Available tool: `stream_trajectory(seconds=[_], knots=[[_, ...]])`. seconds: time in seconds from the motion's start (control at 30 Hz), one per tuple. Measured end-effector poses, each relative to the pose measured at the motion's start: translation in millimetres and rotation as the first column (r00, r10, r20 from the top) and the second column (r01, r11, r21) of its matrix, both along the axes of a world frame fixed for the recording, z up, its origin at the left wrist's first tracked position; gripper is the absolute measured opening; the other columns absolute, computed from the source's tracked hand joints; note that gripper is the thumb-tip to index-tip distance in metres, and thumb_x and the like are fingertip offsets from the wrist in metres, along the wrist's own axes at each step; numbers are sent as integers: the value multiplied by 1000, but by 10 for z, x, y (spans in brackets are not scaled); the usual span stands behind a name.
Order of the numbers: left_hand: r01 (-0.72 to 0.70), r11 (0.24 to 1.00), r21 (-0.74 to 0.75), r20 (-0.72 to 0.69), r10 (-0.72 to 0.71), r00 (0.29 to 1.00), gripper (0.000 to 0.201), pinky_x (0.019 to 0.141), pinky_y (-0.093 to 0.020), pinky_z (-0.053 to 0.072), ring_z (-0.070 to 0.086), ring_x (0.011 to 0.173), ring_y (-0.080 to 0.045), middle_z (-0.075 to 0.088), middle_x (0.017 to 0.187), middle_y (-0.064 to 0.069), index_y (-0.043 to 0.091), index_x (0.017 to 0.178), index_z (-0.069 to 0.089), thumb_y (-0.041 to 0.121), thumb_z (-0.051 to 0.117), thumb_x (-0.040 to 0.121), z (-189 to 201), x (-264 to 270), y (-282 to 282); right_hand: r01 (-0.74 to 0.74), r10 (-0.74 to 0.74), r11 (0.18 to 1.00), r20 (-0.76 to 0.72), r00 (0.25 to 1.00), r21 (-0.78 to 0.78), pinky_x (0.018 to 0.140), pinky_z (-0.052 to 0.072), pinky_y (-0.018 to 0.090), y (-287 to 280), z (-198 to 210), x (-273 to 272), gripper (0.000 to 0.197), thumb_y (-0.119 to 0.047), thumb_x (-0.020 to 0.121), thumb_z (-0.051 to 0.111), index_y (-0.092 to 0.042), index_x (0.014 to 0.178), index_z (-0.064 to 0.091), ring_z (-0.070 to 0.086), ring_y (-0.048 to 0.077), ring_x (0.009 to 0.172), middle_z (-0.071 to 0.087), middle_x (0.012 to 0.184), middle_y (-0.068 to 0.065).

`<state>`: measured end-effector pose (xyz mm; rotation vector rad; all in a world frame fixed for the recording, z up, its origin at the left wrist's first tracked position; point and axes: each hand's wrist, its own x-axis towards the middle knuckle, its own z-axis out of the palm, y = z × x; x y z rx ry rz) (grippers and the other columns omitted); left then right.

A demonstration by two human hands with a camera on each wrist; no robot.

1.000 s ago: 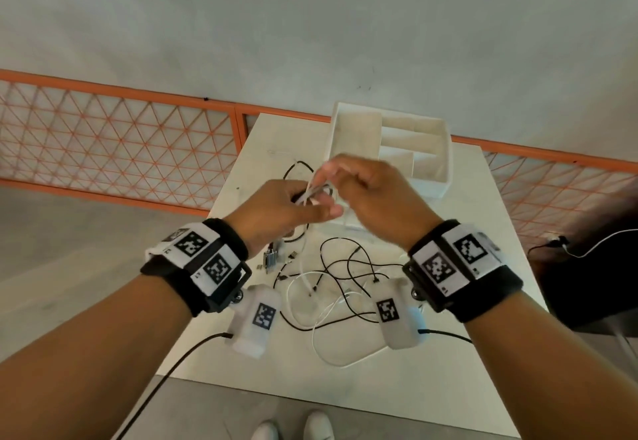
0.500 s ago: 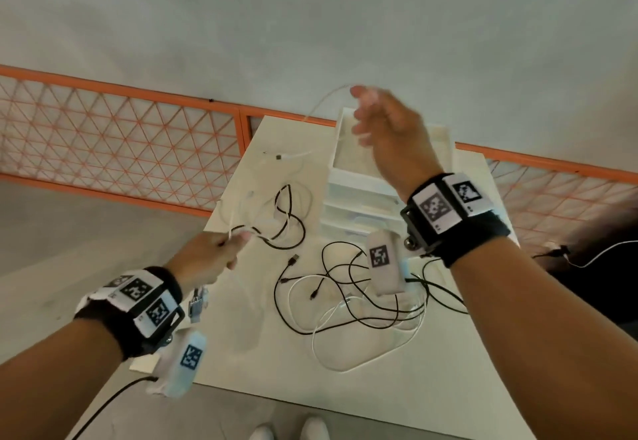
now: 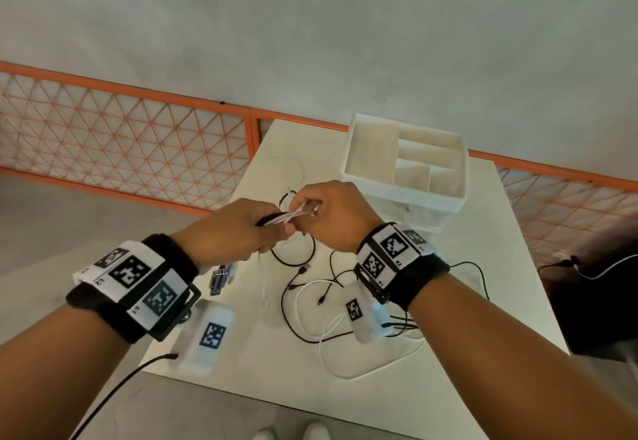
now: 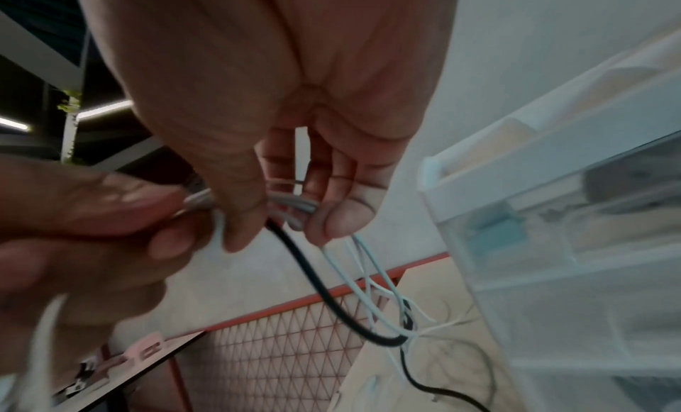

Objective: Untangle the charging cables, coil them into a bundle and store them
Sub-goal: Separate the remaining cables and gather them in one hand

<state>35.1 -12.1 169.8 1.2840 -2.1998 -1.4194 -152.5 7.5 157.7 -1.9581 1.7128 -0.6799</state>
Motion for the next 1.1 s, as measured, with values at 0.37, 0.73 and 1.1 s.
stream_trajectory(seconds=[0.37,0.73,1.1], knots=[[-79,997,22,-74,80,994,44,50,-20,27,32,49,-9,45,53,6,14,68,47,48,55,94,-204,68,4,223,-223,974,7,975,27,104,41,30,-96,-8,-319,39,-29,86,74,-23,124,64,54,19,122,64,123,-7],[-41,992,121,-162,61,985,12,57,-23,46,54,60,-14,63,72,-7,3,98,64,1,52,98,-223,59,-6,-68,82,992,-133,988,109,88,52,36,81,186,-25,73,-9,78,68,-41,140,48,56,12,85,41,147,8],[-187,963,192,-34,197,980,26,52,-25,28,33,52,-11,44,53,7,5,91,65,21,49,102,-497,16,38,177,-181,983,-132,975,-40,95,54,42,216,-685,-517,50,-15,89,70,-24,136,56,63,22,101,47,147,4]])
